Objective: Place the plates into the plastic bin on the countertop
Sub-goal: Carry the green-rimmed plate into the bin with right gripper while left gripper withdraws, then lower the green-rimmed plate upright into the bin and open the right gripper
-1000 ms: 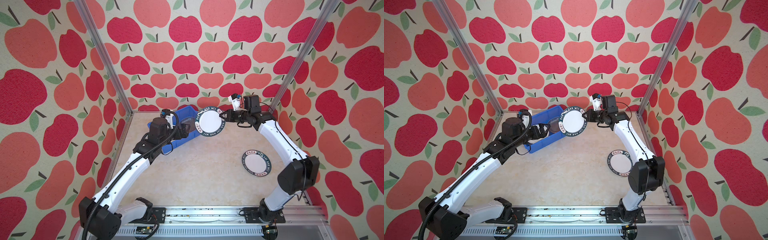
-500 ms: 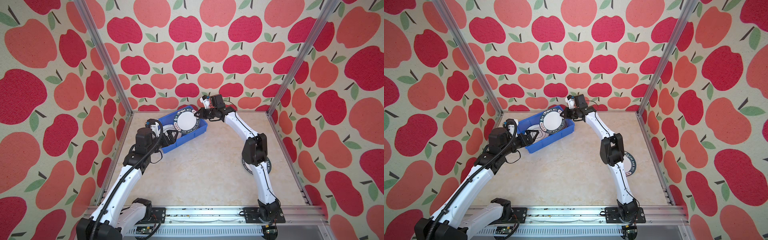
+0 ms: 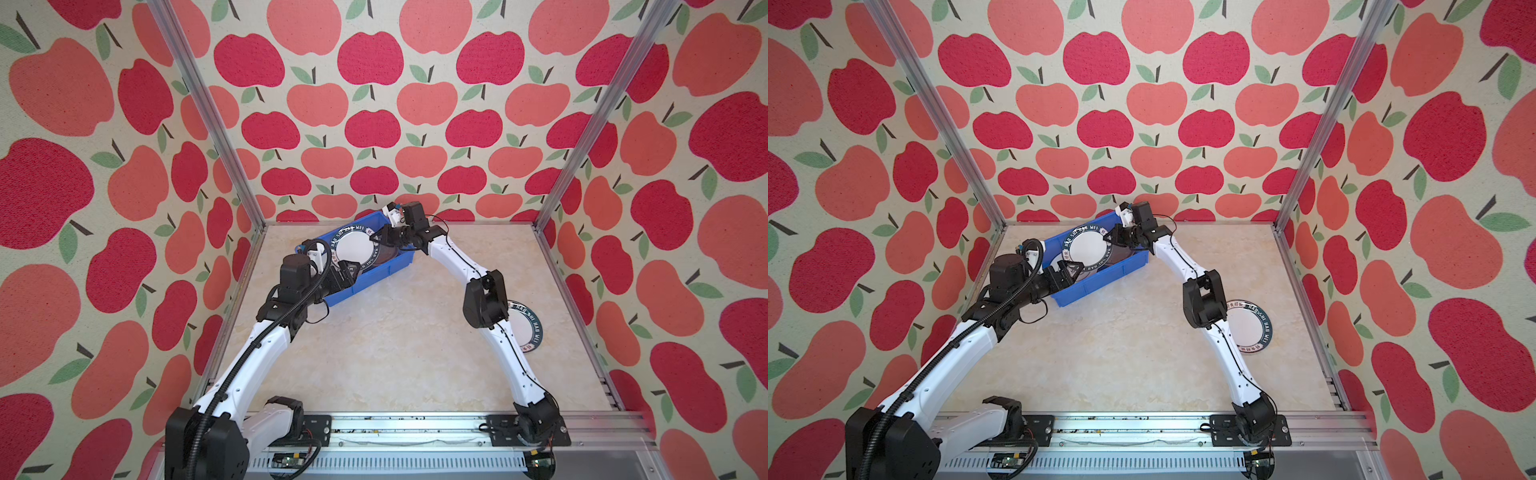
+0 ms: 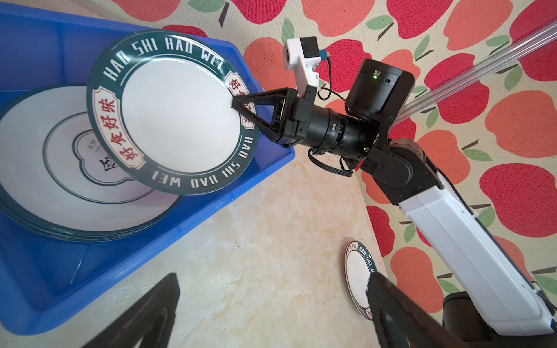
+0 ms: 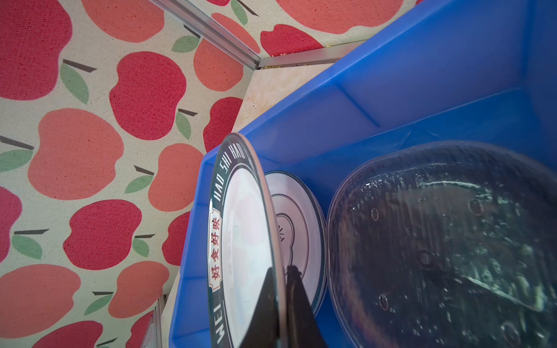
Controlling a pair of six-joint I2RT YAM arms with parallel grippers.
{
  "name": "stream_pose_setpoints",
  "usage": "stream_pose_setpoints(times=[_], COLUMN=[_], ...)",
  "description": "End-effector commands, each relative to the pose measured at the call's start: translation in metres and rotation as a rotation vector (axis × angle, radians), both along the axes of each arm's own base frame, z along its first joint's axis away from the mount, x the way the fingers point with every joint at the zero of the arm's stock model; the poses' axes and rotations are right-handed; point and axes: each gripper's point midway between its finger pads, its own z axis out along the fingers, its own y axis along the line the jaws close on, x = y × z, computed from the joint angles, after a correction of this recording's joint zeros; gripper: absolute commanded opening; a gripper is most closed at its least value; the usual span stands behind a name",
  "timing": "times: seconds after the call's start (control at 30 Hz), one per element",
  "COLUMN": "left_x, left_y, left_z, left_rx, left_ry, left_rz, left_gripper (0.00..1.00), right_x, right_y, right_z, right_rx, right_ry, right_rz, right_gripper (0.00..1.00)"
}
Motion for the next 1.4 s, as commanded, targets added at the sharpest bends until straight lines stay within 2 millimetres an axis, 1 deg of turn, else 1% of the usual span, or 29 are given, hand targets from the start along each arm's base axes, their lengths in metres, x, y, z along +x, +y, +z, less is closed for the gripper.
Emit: stream_pose_setpoints(times=[0.0, 0.17, 0.43, 0.57, 0.7, 0.77, 0.83, 0.87, 0.93, 1.0, 1.07, 1.13, 1.2, 1.27, 1.37], left_x=[0.002, 0.001, -0.002, -0.002, -0.001, 0.000, 0.002, 0.002, 0.002, 0.002, 0.003, 0.003, 0.003, 0.004, 0.006], left_y=[0.000, 0.004, 0.010, 0.013, 0.014, 0.014, 0.014, 0.014, 0.013, 0.013, 0.014, 0.013, 0.013, 0.013, 0.012], left_z=[0.001, -0.002, -0.012, -0.016, -0.018, -0.020, -0.021, -0.021, -0.022, -0.021, -0.021, -0.021, -0.021, -0.022, -0.023], left_rx=[-0.012, -0.007, -0.001, 0.001, -0.004, -0.005, -0.007, -0.008, -0.009, -0.009, -0.009, -0.007, -0.008, -0.010, -0.013], left_ry=[-0.009, 0.001, 0.026, 0.036, 0.039, 0.043, 0.047, 0.048, 0.048, 0.047, 0.045, 0.046, 0.044, 0.045, 0.048], left_rz=[-0.010, -0.007, 0.004, 0.011, 0.011, 0.010, 0.006, 0.005, 0.002, 0.002, 0.002, 0.001, 0.001, 0.001, -0.002], left_gripper=[0.99, 0.99, 0.99, 0.99, 0.99, 0.99, 0.99, 0.99, 0.99, 0.99, 0.99, 0.99, 0.99, 0.99, 0.99], right_x=[-0.008, -0.008, -0.013, -0.016, -0.018, -0.020, -0.022, -0.022, -0.023, -0.023, -0.023, -0.023, -0.022, -0.024, -0.028], right_y=[0.025, 0.036, 0.052, 0.056, 0.059, 0.061, 0.061, 0.061, 0.060, 0.057, 0.052, 0.046, 0.042, 0.040, 0.042], right_z=[0.014, -0.002, -0.015, -0.022, -0.026, -0.026, -0.028, -0.027, -0.027, -0.028, -0.029, -0.031, -0.030, -0.030, -0.027], right_rx=[0.054, 0.070, 0.089, 0.074, 0.060, 0.056, 0.041, 0.033, 0.016, -0.015, -0.062, -0.117, -0.156, -0.200, -0.234], right_ry=[-0.051, -0.031, -0.029, -0.026, -0.027, -0.029, -0.031, -0.034, -0.044, -0.051, -0.067, -0.090, -0.120, -0.152, -0.192], right_rz=[0.029, 0.035, 0.042, 0.039, 0.039, 0.041, 0.039, 0.037, 0.035, 0.024, 0.012, -0.004, -0.012, -0.015, -0.012], right_gripper=[0.00, 0.00, 0.00, 0.01, 0.09, 0.19, 0.25, 0.31, 0.35, 0.41, 0.42, 0.45, 0.46, 0.51, 0.53])
